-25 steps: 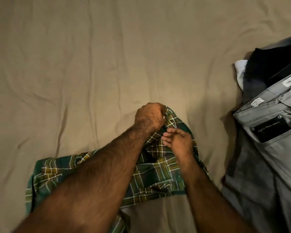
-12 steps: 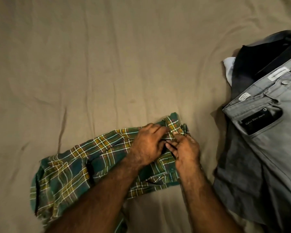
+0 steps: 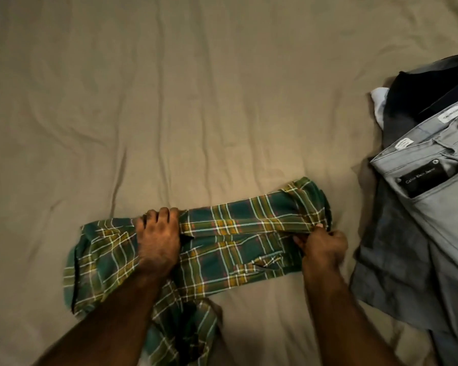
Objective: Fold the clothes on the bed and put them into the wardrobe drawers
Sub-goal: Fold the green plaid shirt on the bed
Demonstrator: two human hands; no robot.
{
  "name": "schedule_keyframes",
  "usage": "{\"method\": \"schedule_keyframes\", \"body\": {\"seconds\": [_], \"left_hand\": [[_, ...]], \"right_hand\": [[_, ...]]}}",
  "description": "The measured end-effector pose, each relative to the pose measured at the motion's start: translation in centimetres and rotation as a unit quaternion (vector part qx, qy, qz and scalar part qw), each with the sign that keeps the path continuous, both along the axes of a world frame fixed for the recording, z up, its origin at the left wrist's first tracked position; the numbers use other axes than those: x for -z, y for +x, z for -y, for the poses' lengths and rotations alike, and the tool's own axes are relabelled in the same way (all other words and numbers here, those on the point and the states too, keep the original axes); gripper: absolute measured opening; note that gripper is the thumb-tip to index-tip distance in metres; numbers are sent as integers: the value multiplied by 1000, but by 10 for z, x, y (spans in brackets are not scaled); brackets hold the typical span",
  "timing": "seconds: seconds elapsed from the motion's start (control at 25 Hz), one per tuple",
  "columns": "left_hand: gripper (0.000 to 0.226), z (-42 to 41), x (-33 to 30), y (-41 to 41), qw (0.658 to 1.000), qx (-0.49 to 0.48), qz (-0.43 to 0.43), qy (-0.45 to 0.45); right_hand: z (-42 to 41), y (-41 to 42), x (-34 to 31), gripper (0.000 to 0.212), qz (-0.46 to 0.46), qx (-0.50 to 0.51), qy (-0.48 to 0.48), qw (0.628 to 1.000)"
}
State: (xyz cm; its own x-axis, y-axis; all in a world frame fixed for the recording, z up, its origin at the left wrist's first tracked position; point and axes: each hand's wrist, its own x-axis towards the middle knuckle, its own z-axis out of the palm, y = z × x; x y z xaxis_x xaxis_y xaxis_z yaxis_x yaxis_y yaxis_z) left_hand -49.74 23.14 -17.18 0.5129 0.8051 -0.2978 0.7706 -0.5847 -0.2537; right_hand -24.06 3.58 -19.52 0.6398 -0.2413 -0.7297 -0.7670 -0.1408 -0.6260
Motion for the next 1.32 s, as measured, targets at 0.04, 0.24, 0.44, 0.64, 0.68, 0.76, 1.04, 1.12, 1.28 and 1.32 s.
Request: {"method": "schedule_keyframes", "body": {"seconds": [0.04,0.24,0.44,0.64,0.68,0.76,1.04,1.12,1.28,1.32], "left_hand": [[61,-2,0,-7,1000,3,-8,1],[47,1,-3,-81,998,-39,-31,-38],[51,-2,-9,-133,991,16,1,-131],[41,5,-12,-58,967,54,247,-30],[37,5,-14,-43,966,45,253,-22],[38,5,-4,-25,972,2,233,-29],[71,-6,41,-81,981,-98,166,-25],[70,-10,35,-100,975,-94,203,15],[74,-25,43,-149,972,-121,196,-40],[77,-35,47,-181,975,-141,167,-44]], "right_hand": [[3,7,3,27,1,-12,-33,999],[-7,-20,-6,47,62,-71,-203,975],[-39,-78,-9,22,417,-433,-263,755],[-47,-88,6,40,314,-517,-279,745],[-46,-92,2,42,343,-497,-271,750],[-44,-83,-3,41,412,-527,-217,711],[-69,-43,24,81,408,-557,-331,644],[-75,-93,24,71,484,-621,-234,571],[-79,-136,52,77,450,-710,-214,497],[-93,-148,54,80,423,-701,-249,518]]}}
